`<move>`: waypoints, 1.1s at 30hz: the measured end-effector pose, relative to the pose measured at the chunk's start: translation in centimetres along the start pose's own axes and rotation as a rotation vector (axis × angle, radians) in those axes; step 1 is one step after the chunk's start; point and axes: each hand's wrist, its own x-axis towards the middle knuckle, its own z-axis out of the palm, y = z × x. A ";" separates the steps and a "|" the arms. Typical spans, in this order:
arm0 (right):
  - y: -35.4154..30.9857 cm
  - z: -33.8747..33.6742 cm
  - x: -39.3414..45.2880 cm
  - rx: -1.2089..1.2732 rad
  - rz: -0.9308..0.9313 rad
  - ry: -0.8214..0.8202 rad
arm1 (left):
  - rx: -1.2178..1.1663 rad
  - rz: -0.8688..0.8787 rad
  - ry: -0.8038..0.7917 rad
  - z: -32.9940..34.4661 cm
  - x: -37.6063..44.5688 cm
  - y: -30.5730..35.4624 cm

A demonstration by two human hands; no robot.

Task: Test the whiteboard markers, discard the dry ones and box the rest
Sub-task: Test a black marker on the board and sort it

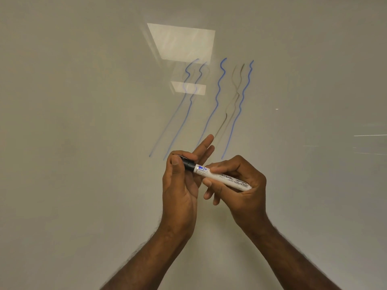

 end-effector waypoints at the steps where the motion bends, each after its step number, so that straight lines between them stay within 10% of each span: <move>1: -0.2 0.1 0.0 0.017 0.005 0.004 | 0.001 0.001 0.006 0.1 0.0 0.2; 18: -4.4 0.0 0.0 0.053 0.255 -0.149 | 0.583 -0.053 -0.042 -4.4 -3.6 5.0; 33: -8.4 2.6 -7.6 -0.245 0.529 -0.220 | 0.564 -0.330 -0.153 -8.7 -9.7 8.3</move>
